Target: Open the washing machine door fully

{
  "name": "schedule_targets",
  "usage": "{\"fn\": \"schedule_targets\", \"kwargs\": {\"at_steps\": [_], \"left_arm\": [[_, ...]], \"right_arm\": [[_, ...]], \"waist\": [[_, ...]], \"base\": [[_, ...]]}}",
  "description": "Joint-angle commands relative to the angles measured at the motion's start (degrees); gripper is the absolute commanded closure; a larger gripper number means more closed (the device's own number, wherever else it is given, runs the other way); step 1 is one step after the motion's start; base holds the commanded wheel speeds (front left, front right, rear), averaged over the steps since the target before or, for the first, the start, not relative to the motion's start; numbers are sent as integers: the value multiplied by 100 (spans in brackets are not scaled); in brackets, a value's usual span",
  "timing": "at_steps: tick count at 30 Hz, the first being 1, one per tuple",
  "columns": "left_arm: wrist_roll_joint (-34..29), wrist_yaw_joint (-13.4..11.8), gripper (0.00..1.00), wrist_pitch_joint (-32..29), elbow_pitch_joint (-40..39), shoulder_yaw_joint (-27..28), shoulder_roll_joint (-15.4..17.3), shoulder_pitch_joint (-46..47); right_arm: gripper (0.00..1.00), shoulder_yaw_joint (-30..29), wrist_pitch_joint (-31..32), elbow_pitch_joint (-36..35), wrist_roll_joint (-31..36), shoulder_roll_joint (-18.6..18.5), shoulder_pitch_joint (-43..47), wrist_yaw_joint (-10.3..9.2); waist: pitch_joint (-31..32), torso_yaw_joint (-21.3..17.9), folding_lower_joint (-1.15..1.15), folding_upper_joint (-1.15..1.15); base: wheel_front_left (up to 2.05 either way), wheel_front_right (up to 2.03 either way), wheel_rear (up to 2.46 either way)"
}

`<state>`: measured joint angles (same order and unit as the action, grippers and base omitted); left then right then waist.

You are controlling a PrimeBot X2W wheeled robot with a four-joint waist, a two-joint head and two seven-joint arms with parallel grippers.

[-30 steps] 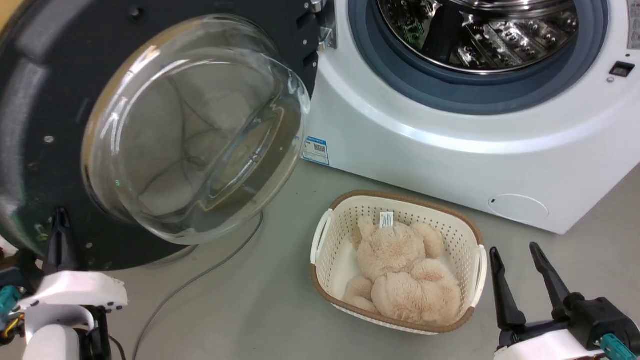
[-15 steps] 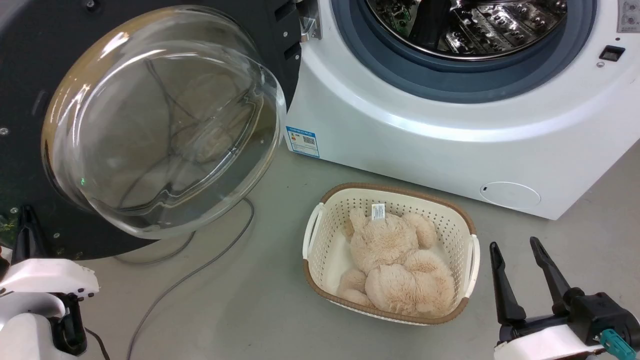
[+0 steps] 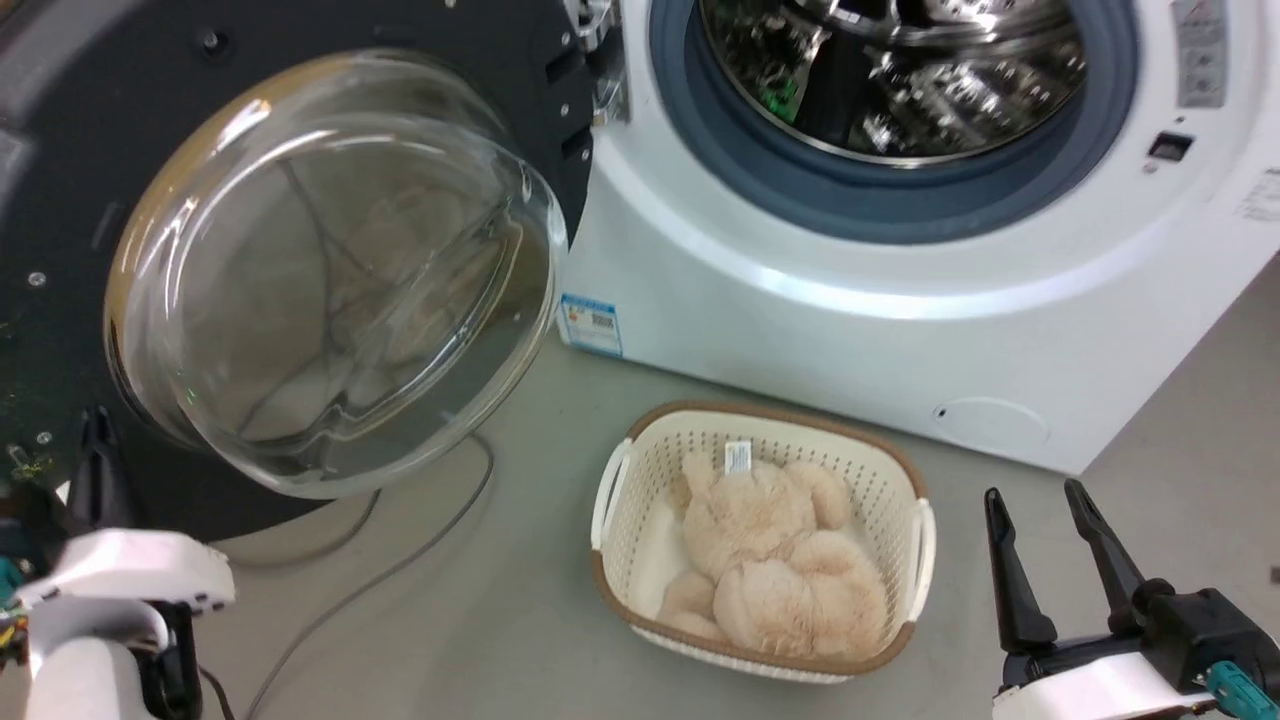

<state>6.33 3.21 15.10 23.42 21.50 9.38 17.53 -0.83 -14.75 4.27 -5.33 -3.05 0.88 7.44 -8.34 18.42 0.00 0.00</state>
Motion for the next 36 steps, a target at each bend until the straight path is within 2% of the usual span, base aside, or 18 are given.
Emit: {"fn": "schedule_targets", "kwargs": {"at_steps": [1,16,23,24,25,36], "left_arm": [[-82,49,100,-10,-182,-30,-61,-200],[-305,229,100,-10,-1637,-697,-515,-1244],[-281,258,100,-10,-1841,-1151,-605,-1520],[-277,265,86,-10,-1833,-1226,-611,-1552],[-280,273,0,-10,-1816,-1305,-616,-1580],[-202,310,0,-10,-1750,-1714,-640,-1729]], "right_arm": [[0,-38,-25,-26,-53,17,52,5],[0,-214,-25,-256,-153,17,353,5],[0,-262,-25,-312,-159,17,429,5],[0,-258,-25,-318,-157,17,431,5],[0,-252,-25,-325,-153,17,430,5],[0,-207,-25,-405,-130,17,471,5]], "waist": [[174,-78,0,0],[686,-468,0,0],[772,-640,0,0],[781,-676,0,0],[788,-716,0,0],[855,-1210,0,0]], "base": [[0,0,0],[0,0,0],[0,0,0],[0,0,0],[0,0,0],[0,0,0]]}}
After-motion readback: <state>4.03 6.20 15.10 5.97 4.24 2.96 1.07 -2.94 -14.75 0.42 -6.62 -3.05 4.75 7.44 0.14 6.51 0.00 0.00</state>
